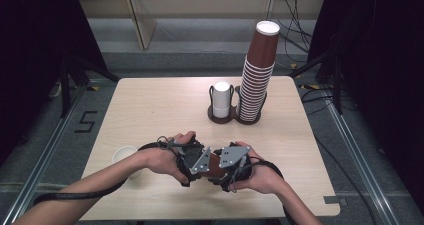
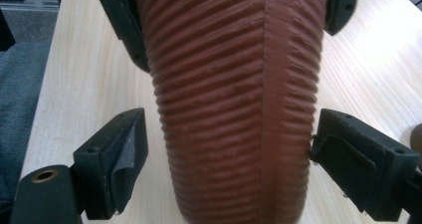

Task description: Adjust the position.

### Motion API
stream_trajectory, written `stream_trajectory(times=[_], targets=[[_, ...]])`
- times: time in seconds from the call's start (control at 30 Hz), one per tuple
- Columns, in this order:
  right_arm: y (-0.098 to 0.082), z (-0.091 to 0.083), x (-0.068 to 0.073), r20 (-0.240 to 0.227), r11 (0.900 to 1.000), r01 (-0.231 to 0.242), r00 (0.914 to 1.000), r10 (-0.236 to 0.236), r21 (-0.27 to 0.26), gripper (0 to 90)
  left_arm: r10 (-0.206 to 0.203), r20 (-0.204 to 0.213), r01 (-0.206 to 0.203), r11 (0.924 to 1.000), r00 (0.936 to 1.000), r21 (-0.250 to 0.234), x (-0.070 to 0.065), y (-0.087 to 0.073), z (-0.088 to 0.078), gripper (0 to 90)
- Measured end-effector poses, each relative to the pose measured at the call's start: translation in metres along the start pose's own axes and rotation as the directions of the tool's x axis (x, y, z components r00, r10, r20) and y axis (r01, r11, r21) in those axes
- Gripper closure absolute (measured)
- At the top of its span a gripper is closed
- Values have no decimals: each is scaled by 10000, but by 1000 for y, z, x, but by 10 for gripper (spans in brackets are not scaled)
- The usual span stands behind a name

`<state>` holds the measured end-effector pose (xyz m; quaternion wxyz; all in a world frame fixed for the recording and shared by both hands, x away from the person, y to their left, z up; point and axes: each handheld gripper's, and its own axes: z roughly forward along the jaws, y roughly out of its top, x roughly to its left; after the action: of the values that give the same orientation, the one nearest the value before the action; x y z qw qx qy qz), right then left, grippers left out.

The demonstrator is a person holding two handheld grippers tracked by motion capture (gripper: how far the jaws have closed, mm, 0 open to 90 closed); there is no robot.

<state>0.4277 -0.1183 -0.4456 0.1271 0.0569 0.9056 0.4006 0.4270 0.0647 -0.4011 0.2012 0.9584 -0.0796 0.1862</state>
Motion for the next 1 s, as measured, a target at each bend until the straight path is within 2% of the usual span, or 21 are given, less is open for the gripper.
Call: stream_trajectory(times=[0.13,0.17,0.27,0.37,0.47,0.53,0.6,0.63,0.67,0.73,0.77,0.9,0.93,0.97,1.0], targets=[[0,4,1,57,9999,162,9999,-162,-18,156,26,-23,-27,9999,10000,-164,-1,2,0,116],[0,5,1,-72,9999,105,9999,-105,-20,160,79,-5,-79,9999,10000,-137,-1,3,0,116],[0,5,2,29,10000,32,10000,-32,-27,185,136,-10,-136,9996,9999,-259,-1,5,0,117],[-1,4,1,99,9992,353,9993,-351,-168,207,71,101,-67,9994,9999,-328,-1,4,-1,111],[-4,3,6,76,9996,-152,9999,154,-234,204,236,47,-233,9980,9997,-589,-2,3,-1,88],[-4,2,3,155,9980,491,9987,-485,-401,203,152,77,-146,9971,9999,-744,-3,2,-1,58],[-6,2,6,16,9984,382,9993,-381,-422,204,79,144,-67,9965,9999,-834,-3,0,0,11],[-7,0,6,103,9973,574,9983,-570,-461,204,-56,110,66,9957,9999,-919,-3,-1,0,0],[-9,-1,7,81,9983,315,9995,-311,-498,204,-94,102,103,9955,9999,-941,-3,-2,0,0],[-11,-3,5,245,9968,529,9984,-515,-604,204,-197,69,203,9947,9998,-1003,-4,-5,0,0],[-13,-4,6,148,9976,314,9994,-305,-615,204,-223,69,229,9945,9997,-1020,-4,-7,-1,0],[-21,-8,5,375,9968,159,9992,-130,-783,203,-511,31,511,9912,9987,-1224,-4,-12,-1,0],[-23,-10,5,487,9962,-4,9988,46,-867,203,-653,-42,641,9885,9979,-1373,-4,-13,-1,0],[-25,-11,3,709,9944,231,9974,-159,-1028,203,-834,-49,817,9848,9965,-1533,-4,-15,-1,0],[-27,-13,3,758,9932,105,9971,-16,-1163,202,-987,-105,956,9812,9951,-1678,-4,-17,-1,0]])
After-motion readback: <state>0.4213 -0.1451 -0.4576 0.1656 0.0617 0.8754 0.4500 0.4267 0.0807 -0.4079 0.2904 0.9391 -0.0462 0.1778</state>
